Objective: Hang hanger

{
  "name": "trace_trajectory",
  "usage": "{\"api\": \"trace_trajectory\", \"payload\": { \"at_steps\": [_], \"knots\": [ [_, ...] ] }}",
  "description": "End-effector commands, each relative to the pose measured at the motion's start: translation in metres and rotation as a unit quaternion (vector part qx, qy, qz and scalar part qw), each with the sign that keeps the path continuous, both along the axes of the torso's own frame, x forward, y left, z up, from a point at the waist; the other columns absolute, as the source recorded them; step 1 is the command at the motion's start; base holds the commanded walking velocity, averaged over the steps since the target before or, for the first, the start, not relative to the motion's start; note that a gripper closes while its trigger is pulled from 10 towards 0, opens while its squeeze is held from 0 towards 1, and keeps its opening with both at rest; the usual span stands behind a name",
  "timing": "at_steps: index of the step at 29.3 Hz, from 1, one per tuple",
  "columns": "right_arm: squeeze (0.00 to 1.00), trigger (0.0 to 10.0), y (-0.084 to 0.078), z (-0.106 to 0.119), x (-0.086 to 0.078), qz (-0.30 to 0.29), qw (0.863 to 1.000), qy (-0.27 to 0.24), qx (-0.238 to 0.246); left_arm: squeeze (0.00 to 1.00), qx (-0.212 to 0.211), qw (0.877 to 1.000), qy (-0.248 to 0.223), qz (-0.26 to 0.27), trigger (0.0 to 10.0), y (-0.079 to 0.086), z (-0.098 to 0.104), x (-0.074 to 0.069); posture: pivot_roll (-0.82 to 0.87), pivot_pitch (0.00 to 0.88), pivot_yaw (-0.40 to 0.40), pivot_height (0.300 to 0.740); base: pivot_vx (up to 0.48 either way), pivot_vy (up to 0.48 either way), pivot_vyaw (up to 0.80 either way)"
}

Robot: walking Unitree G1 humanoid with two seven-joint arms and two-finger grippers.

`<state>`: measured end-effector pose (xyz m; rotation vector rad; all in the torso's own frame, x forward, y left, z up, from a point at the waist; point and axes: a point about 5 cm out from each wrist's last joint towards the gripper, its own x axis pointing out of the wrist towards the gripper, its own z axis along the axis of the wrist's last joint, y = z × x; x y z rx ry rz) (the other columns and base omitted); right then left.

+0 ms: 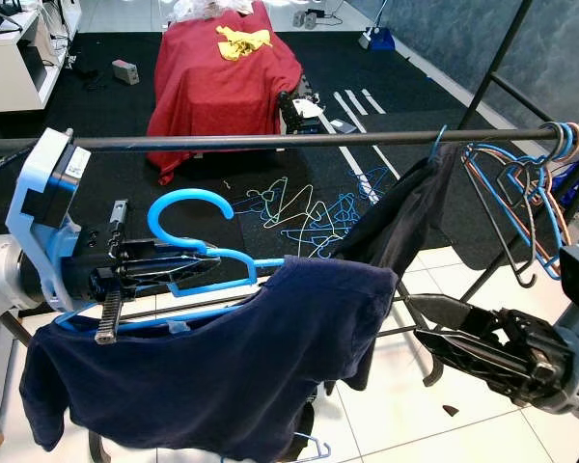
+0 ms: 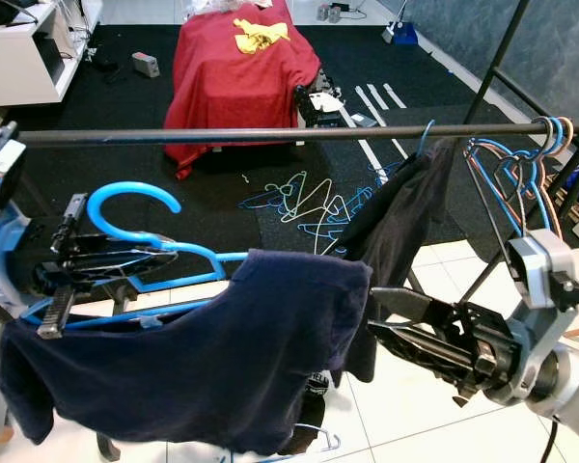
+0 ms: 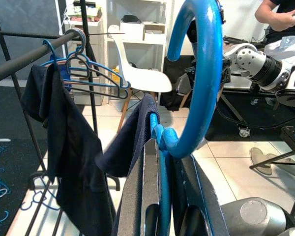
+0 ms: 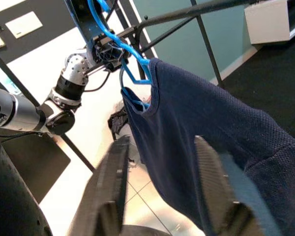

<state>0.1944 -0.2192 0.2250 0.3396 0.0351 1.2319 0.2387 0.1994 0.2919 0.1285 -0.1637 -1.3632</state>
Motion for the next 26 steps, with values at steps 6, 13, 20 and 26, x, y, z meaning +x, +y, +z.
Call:
{"api": "trace_trajectory", "payload": {
  "at_steps": [6,13,20,26],
  "knots": [
    [0.0,0.0,0.0,-0.006,-0.001,-0.005,1.0,0.013,-0.019,0.0,-0.009,1.0,-0.016,-0.024,10.0,-0.006,0.008,-0.004,0.06,0.16,-0.072,0.74,0.0,0.0,0.0],
    [0.0,0.0,0.0,0.0,0.004,-0.027,0.999,-0.018,-0.008,0.0,-0.014,0.999,-0.002,-0.03,10.0,-0.009,0.003,-0.001,0.06,0.158,-0.069,0.74,0.0,0.0,0.0],
    [0.0,10.0,-0.008,0.019,0.014,-0.073,0.994,-0.064,0.04,0.0,-0.03,0.999,0.014,-0.032,0.0,-0.011,-0.001,0.002,0.06,0.157,-0.069,0.74,0.0,0.0,0.0],
    [0.0,10.0,-0.01,0.015,0.012,-0.074,0.995,-0.058,0.015,0.0,-0.041,0.998,0.015,-0.038,0.0,-0.008,0.001,0.002,0.06,0.149,-0.068,0.74,0.0,0.0,0.0]
  ]
}}
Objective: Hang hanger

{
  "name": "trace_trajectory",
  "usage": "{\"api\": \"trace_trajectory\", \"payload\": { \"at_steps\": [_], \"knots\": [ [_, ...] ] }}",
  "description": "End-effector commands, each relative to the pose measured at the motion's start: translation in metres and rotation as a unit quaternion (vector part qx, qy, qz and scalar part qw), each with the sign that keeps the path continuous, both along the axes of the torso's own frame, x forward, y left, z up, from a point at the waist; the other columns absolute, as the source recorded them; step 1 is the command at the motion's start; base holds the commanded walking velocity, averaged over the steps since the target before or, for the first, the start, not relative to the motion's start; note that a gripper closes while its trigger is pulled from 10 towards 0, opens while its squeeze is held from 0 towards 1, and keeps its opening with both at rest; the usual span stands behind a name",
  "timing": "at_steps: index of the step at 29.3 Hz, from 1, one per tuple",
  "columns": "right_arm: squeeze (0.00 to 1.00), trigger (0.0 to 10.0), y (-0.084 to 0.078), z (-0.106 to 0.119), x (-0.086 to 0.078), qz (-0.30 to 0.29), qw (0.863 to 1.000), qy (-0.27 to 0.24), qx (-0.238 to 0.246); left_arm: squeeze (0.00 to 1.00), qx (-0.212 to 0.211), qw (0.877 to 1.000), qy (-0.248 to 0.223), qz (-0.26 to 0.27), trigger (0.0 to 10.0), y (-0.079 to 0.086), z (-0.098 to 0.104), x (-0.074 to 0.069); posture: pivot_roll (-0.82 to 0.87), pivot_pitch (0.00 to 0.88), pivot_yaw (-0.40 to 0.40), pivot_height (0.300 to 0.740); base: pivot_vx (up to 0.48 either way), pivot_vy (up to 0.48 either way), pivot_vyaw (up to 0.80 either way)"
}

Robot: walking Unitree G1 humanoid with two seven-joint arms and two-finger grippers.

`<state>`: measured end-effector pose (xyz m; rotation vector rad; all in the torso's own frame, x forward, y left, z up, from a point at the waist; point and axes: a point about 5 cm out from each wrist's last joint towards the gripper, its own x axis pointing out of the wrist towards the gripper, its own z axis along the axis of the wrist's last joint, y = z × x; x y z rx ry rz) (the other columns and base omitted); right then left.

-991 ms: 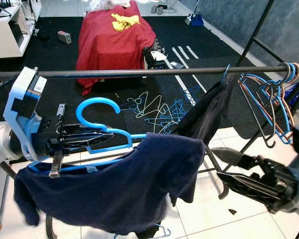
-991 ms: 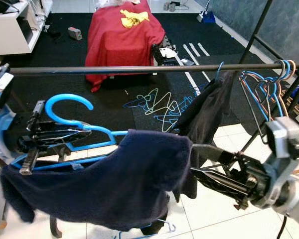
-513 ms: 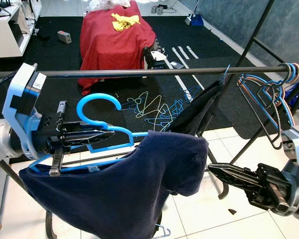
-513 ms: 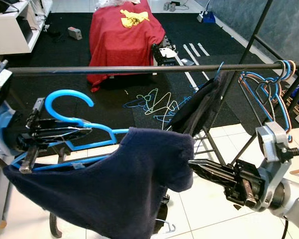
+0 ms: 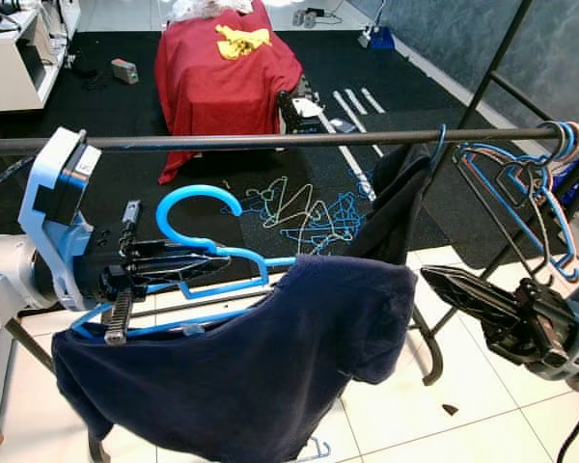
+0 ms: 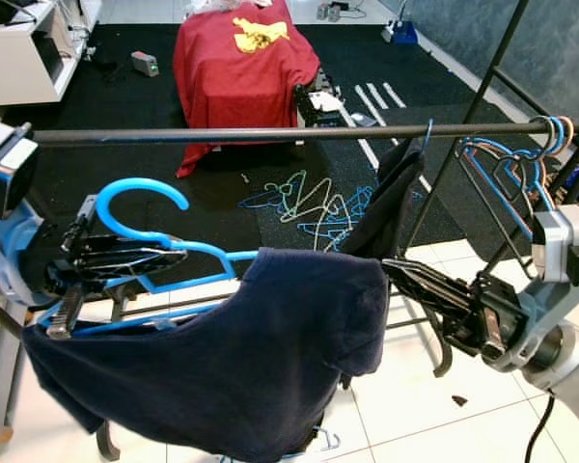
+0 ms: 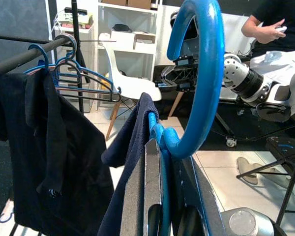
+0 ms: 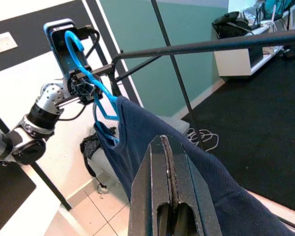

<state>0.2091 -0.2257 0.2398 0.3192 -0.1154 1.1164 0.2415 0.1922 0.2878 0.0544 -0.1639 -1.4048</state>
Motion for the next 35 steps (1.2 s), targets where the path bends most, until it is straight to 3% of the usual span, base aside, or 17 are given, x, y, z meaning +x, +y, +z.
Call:
{"api": "trace_trajectory", "payload": {
  "at_steps": [1,14,15,16,29,34,35],
  "knots": [
    [0.0,10.0,-0.003,0.0,-0.002,-0.007,1.0,-0.003,-0.013,0.0,-0.017,1.0,-0.007,-0.015,0.0,-0.001,0.005,-0.001,0.06,0.149,-0.068,0.74,0.0,0.0,0.0],
    [0.0,10.0,-0.009,-0.006,-0.006,-0.001,0.999,0.02,-0.046,0.0,-0.065,0.996,-0.022,-0.059,0.0,0.006,0.024,-0.009,0.05,0.155,-0.069,0.74,0.0,0.0,0.0],
    [0.0,10.0,-0.009,-0.007,-0.007,0.003,0.998,0.024,-0.051,0.0,-0.078,0.994,-0.027,-0.067,9.3,0.007,0.029,-0.01,0.05,0.157,-0.069,0.74,0.0,0.0,0.0],
    [0.0,10.0,-0.009,-0.008,-0.007,0.006,0.998,0.026,-0.054,0.0,-0.085,0.992,-0.031,-0.083,10.0,0.007,0.033,-0.013,0.05,0.157,-0.069,0.74,0.0,0.0,0.0],
    [0.0,10.0,0.004,-0.007,-0.008,0.045,0.998,0.022,-0.046,0.0,-0.082,0.99,-0.038,-0.104,10.0,-0.002,0.036,-0.013,0.05,0.158,-0.066,0.74,0.0,0.0,0.0],
    [0.0,10.0,0.006,0.002,-0.009,0.066,0.998,0.016,-0.01,0.0,-0.074,0.992,-0.035,-0.099,10.0,-0.002,0.034,-0.011,0.05,0.16,-0.066,0.74,0.0,0.0,0.0],
    [1.0,10.0,0.006,0.007,-0.012,0.078,0.997,0.009,0.005,0.0,-0.073,0.992,-0.033,-0.097,10.0,-0.002,0.034,-0.011,0.05,0.16,-0.066,0.74,0.0,0.0,0.0]
  ]
}}
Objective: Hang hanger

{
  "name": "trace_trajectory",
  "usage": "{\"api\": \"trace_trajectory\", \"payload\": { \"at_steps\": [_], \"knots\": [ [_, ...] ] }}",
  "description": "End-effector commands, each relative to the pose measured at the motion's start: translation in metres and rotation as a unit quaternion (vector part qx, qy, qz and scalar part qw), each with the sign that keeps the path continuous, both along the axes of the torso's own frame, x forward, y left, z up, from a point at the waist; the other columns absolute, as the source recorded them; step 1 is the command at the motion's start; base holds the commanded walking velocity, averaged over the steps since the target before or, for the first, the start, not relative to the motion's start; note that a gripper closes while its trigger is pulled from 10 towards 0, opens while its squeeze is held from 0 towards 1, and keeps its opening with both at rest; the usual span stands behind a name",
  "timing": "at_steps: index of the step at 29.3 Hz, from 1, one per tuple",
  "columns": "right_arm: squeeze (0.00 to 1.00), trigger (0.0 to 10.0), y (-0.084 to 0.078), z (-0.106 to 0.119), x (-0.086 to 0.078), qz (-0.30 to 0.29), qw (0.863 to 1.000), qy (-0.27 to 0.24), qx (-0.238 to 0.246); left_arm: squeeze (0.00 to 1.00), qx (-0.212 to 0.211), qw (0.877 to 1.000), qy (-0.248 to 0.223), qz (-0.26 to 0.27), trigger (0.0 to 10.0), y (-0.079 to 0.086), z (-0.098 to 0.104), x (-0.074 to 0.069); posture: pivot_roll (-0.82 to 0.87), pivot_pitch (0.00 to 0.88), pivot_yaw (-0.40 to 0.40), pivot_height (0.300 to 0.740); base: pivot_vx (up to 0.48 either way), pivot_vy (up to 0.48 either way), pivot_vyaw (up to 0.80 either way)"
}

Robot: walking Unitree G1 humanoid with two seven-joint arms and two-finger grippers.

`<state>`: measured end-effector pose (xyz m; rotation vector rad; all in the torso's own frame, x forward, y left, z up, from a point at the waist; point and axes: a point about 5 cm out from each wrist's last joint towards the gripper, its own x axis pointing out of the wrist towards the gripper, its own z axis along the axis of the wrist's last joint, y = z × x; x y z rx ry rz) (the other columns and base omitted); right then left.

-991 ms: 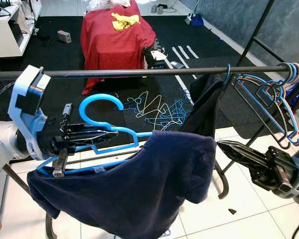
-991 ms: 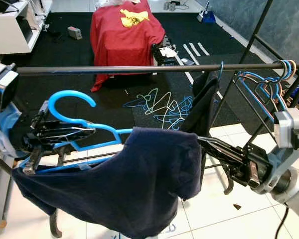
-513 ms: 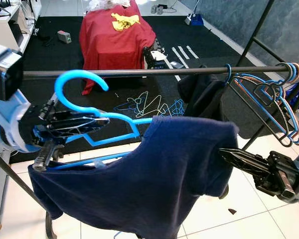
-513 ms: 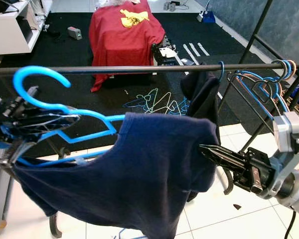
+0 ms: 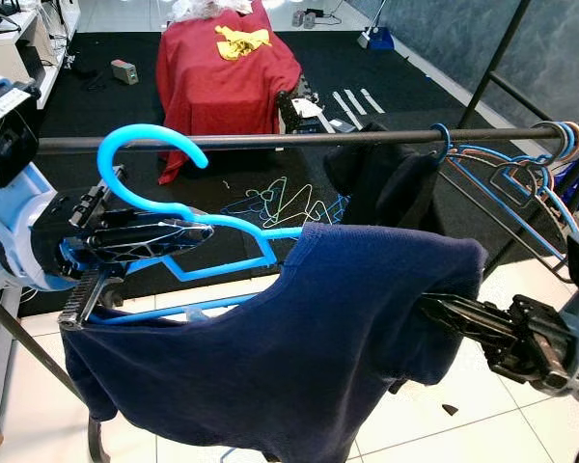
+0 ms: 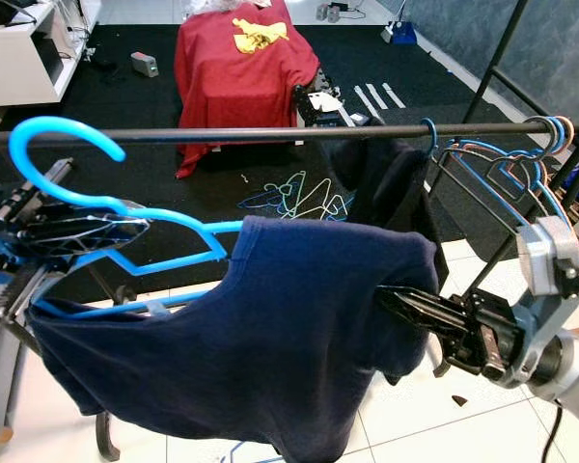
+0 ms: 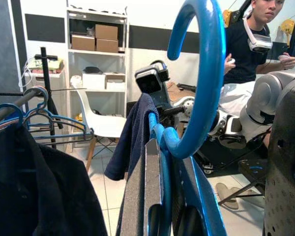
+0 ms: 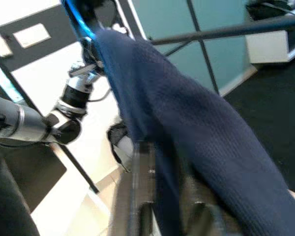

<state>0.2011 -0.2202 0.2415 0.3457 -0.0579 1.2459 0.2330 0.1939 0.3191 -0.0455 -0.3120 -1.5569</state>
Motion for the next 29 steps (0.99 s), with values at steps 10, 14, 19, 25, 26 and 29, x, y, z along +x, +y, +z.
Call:
{"api": "trace_trajectory", "payload": {
  "at_steps": [10,14,19,25,26,29],
  "knots": [
    [1.0,10.0,-0.024,0.051,-0.018,0.008,0.992,-0.099,0.081,0.0,-0.005,1.0,-0.01,-0.001,10.0,0.001,0.004,0.001,0.05,0.164,-0.064,0.74,0.0,0.0,0.0],
    [1.0,10.0,-0.03,0.059,-0.021,-0.002,0.989,-0.118,0.09,0.0,-0.005,1.0,-0.011,-0.001,10.0,0.002,0.004,0.002,0.04,0.164,-0.063,0.74,0.0,0.0,0.0],
    [1.0,10.0,-0.048,0.074,-0.016,-0.072,0.978,-0.161,0.109,0.0,-0.004,1.0,-0.015,-0.008,10.0,-0.001,0.005,0.001,0.04,0.162,-0.064,0.74,0.0,0.0,0.0],
    [0.35,10.0,-0.042,0.047,-0.001,-0.116,0.987,-0.108,0.004,0.0,-0.005,1.0,-0.019,-0.01,10.0,-0.002,0.007,0.0,0.05,0.161,-0.064,0.74,0.0,0.0,0.0],
    [0.0,10.0,-0.04,0.036,0.002,-0.118,0.989,-0.087,-0.03,0.0,-0.006,1.0,-0.021,-0.012,10.0,-0.002,0.008,-0.001,0.05,0.161,-0.064,0.74,0.0,0.0,0.0],
    [0.0,10.0,-0.039,0.03,0.003,-0.118,0.989,-0.074,-0.046,0.0,-0.007,1.0,-0.022,-0.013,10.0,-0.002,0.009,-0.001,0.05,0.161,-0.064,0.74,0.0,0.0,0.0]
  ]
}}
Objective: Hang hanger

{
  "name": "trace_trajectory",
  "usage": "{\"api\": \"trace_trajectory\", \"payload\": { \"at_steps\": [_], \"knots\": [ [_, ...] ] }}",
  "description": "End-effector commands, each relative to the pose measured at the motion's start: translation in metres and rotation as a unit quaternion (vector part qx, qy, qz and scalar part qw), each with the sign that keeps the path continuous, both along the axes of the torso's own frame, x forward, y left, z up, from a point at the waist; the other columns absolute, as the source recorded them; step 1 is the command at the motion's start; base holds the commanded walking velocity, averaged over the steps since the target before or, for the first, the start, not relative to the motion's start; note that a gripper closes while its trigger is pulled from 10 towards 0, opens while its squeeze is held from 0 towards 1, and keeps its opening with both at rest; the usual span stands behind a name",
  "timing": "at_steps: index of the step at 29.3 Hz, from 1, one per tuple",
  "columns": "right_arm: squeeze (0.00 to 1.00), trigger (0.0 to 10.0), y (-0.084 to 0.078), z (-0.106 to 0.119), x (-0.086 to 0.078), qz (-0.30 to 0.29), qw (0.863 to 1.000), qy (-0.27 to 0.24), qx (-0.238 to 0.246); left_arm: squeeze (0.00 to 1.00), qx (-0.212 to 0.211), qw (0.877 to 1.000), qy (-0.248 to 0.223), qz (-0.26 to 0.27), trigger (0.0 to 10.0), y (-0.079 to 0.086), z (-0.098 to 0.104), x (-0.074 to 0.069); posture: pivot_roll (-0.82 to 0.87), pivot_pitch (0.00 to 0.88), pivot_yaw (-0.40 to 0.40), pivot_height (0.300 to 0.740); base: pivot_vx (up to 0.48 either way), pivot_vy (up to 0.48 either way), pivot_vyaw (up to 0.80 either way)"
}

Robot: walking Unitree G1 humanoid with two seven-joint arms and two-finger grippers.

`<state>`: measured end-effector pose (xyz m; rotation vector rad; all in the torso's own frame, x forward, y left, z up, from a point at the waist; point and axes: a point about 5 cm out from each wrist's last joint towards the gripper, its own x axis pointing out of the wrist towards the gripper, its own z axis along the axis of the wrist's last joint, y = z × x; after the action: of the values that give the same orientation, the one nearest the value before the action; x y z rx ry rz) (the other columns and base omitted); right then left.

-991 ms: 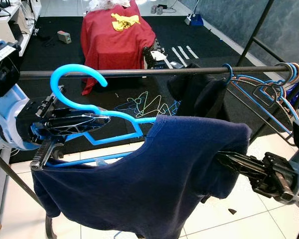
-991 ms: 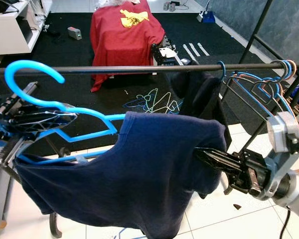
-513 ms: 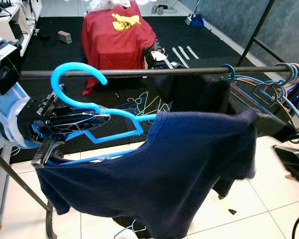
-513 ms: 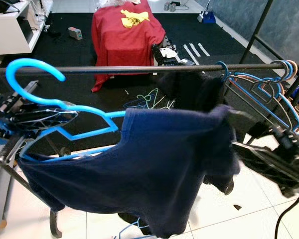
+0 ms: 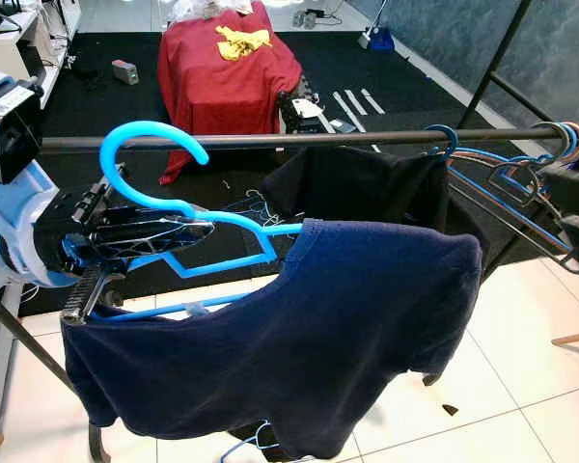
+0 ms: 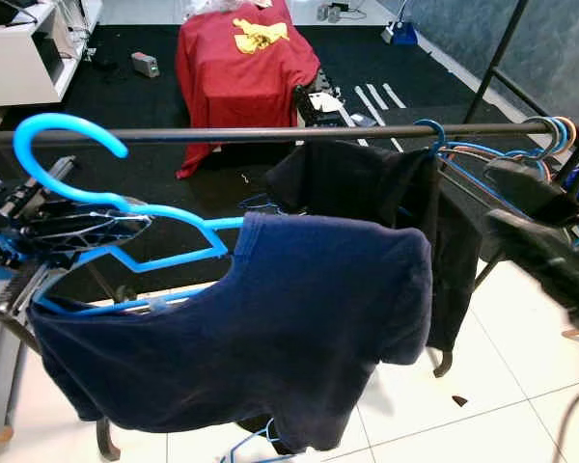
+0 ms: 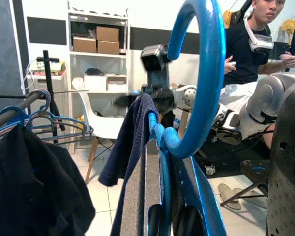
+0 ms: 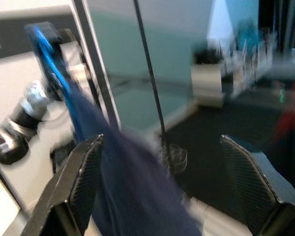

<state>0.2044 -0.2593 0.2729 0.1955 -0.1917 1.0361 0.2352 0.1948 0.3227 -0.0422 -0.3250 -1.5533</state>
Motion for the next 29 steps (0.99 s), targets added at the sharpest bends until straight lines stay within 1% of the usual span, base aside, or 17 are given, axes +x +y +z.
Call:
{"api": "trace_trajectory", "payload": {
  "at_steps": [1,2,3,4,6,13,15,16,17,18,19,20,26,29],
  "knots": [
    [0.0,10.0,0.0,-0.001,0.0,-0.002,1.0,0.003,-0.021,0.0,-0.003,1.0,-0.017,-0.014,10.0,-0.003,0.006,-0.003,0.05,0.161,-0.064,0.74,0.0,0.0,0.0],
    [0.0,10.0,0.0,-0.002,-0.001,-0.001,1.0,0.006,-0.02,0.0,-0.004,1.0,-0.017,-0.015,10.0,-0.003,0.006,-0.003,0.05,0.161,-0.064,0.74,0.0,0.0,0.0],
    [0.0,10.0,0.003,-0.009,-0.001,0.012,0.999,0.024,-0.026,0.0,-0.003,1.0,-0.019,-0.017,10.0,-0.004,0.006,-0.003,0.05,0.158,-0.065,0.74,0.0,0.0,0.0],
    [0.0,10.0,0.003,-0.009,-0.001,0.012,0.999,0.024,-0.026,0.0,-0.003,1.0,-0.019,-0.017,10.0,-0.004,0.006,-0.003,0.05,0.158,-0.065,0.74,0.0,0.0,0.0],
    [0.0,10.0,0.007,-0.019,-0.001,0.027,0.998,0.048,-0.034,0.0,-0.001,1.0,-0.022,-0.021,10.0,-0.005,0.008,-0.002,0.05,0.158,-0.065,0.74,0.0,0.0,0.0],
    [0.0,10.0,0.017,-0.025,0.0,0.05,0.996,0.064,-0.025,0.0,-0.003,0.999,-0.028,-0.031,10.0,-0.009,0.01,-0.002,0.05,0.152,-0.065,0.74,0.0,0.0,0.0],
    [0.0,10.0,0.025,-0.031,0.0,0.066,0.995,0.072,-0.027,0.0,-0.005,0.999,-0.03,-0.033,10.0,-0.01,0.01,-0.001,0.05,0.152,-0.067,0.74,0.0,0.0,0.0],
    [0.0,10.0,0.025,-0.031,0.0,0.066,0.995,0.072,-0.027,0.0,-0.005,0.999,-0.03,-0.033,10.0,-0.01,0.01,-0.001,0.05,0.152,-0.067,0.74,0.0,0.0,0.0],
    [0.0,10.0,0.03,-0.032,0.001,0.073,0.994,0.073,-0.027,0.0,-0.005,0.999,-0.03,-0.034,10.0,-0.011,0.01,-0.001,0.05,0.152,-0.067,0.74,0.0,0.0,0.0],
    [0.0,2.4,0.033,-0.033,0.002,0.078,0.994,0.073,-0.023,0.0,-0.005,0.999,-0.031,-0.035,10.0,-0.011,0.01,-0.001,0.05,0.154,-0.068,0.74,0.0,0.0,0.0],
    [0.0,2.4,0.035,-0.034,0.003,0.08,0.994,0.072,-0.021,0.0,-0.006,0.999,-0.031,-0.035,10.0,-0.012,0.01,-0.001,0.06,0.154,-0.069,0.74,0.0,0.0,0.0],
    [0.0,0.0,0.036,-0.034,0.003,0.082,0.994,0.07,-0.021,0.0,-0.006,0.999,-0.031,-0.036,10.0,-0.012,0.01,-0.001,0.06,0.154,-0.069,0.74,0.0,0.0,0.0],
    [0.0,0.0,0.037,-0.036,0.003,0.085,0.994,0.066,-0.024,0.0,-0.006,0.999,-0.032,-0.033,10.0,-0.012,0.011,-0.001,0.06,0.158,-0.068,0.74,0.0,0.0,0.0],
    [0.0,0.0,0.034,-0.036,0.004,0.071,0.995,0.063,-0.027,0.0,-0.006,0.999,-0.03,-0.026,10.0,-0.009,0.01,0.001,0.05,0.16,-0.068,0.74,0.0,0.0,0.0]
  ]
}}
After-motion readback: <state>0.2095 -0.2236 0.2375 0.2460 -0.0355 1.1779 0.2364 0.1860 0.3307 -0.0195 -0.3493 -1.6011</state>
